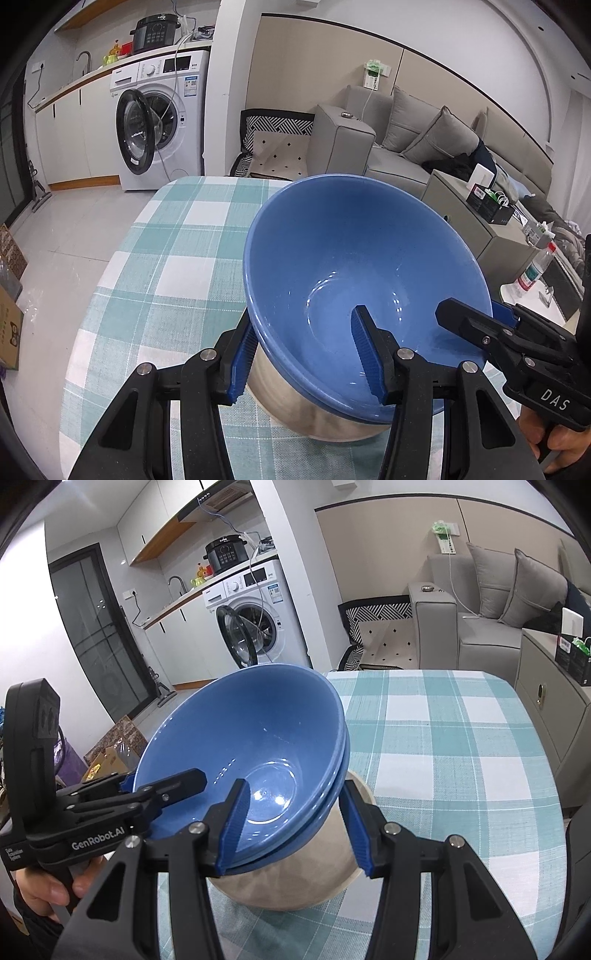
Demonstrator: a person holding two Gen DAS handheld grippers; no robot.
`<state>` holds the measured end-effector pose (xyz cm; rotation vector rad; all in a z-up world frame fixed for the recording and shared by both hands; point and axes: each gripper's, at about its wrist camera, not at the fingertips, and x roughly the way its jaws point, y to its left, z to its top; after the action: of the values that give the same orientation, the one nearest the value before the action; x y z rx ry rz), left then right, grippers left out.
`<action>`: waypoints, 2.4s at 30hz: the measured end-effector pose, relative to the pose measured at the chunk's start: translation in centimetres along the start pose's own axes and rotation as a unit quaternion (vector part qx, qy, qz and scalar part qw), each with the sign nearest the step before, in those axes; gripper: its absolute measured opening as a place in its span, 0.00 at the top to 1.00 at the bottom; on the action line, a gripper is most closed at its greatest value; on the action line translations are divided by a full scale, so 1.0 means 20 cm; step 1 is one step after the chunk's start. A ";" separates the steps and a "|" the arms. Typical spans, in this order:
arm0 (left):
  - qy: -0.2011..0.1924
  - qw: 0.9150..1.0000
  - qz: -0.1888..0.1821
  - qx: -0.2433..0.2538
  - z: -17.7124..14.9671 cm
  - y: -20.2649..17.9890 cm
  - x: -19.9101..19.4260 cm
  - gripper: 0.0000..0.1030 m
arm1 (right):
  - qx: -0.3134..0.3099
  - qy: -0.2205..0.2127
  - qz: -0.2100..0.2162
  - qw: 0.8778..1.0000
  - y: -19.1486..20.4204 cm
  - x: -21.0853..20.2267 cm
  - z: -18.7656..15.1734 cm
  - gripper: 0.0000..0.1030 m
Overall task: Organize plates and bowls
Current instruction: 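Lower the nested blue bowls onto the cream plates and open both grippers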
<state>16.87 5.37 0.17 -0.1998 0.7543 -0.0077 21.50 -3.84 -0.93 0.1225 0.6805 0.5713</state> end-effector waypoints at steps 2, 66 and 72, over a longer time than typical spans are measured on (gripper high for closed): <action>0.004 1.000 0.002 0.001 0.00 0.01 0.03 0.50 | 0.002 0.002 0.002 1.000 -0.01 0.02 -0.01 0.51; 0.002 1.000 -0.016 0.025 0.01 0.03 0.14 0.01 | -0.019 0.035 -0.024 0.999 -0.10 0.13 0.02 0.05; -0.039 0.999 -0.004 0.030 -0.09 0.04 -0.01 0.01 | -0.053 0.009 -0.019 0.998 -0.07 0.01 -0.03 0.00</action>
<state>15.37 5.92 -1.13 -0.1448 0.6747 -0.0312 21.92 -4.89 -1.92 0.0049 0.6680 0.5723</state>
